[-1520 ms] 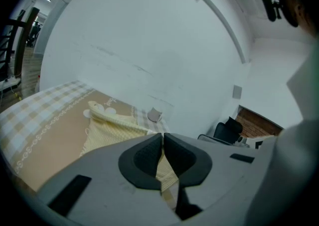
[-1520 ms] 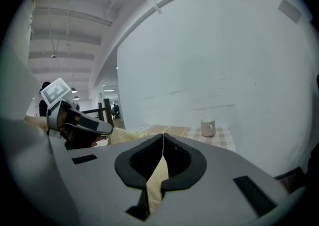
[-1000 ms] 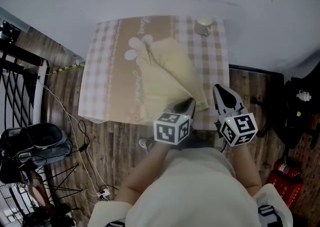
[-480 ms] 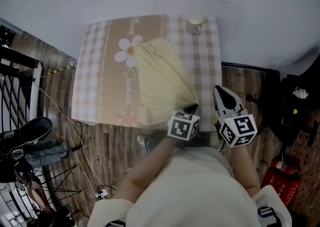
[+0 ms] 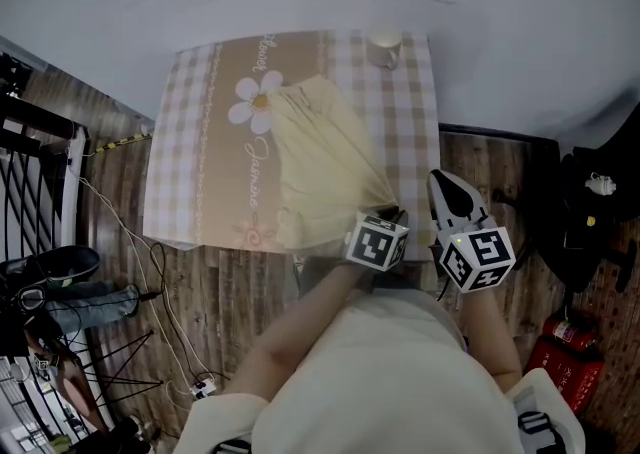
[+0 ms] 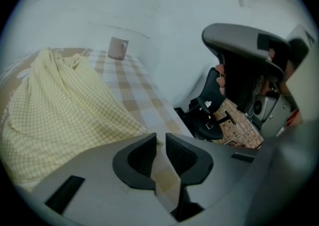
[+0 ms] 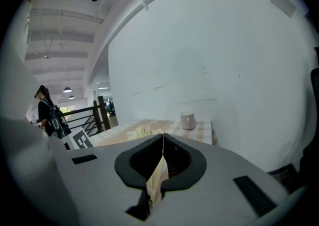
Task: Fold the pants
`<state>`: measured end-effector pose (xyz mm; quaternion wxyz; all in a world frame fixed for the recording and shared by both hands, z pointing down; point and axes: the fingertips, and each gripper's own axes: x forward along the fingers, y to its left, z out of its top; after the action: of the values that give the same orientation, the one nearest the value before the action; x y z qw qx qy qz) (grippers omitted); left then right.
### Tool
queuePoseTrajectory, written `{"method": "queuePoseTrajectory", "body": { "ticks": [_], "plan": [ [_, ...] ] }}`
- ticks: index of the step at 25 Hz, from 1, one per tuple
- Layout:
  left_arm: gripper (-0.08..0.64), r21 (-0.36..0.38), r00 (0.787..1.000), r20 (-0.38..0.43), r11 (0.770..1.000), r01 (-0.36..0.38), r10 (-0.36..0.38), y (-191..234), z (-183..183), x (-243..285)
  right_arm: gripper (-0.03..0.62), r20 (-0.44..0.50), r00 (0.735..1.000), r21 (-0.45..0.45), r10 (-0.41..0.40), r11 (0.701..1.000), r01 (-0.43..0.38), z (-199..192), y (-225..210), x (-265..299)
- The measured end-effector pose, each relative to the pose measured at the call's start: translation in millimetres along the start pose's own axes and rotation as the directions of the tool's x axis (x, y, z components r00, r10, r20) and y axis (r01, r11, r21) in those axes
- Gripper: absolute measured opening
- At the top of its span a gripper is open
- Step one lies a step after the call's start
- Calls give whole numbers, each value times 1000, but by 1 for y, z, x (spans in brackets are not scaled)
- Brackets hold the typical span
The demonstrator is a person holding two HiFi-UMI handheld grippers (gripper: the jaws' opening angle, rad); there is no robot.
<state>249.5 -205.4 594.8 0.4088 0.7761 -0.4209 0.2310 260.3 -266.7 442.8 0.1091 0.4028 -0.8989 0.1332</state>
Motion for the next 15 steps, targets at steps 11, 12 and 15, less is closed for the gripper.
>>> {"method": "queuePoseTrajectory", "body": {
  "ticks": [11, 12, 15],
  "plan": [
    [107, -12, 983, 176, 999, -41, 43, 24, 36, -62, 2, 18, 998, -33, 66, 997, -65, 15, 26, 21],
    [92, -25, 979, 196, 998, -59, 62, 34, 39, -71, 2, 17, 997, -40, 74, 996, -74, 16, 28, 25],
    [58, -57, 956, 257, 990, -131, 141, 69, 48, -101, 2, 7, 995, -67, 102, 993, -101, 21, 36, 41]
  ]
}}
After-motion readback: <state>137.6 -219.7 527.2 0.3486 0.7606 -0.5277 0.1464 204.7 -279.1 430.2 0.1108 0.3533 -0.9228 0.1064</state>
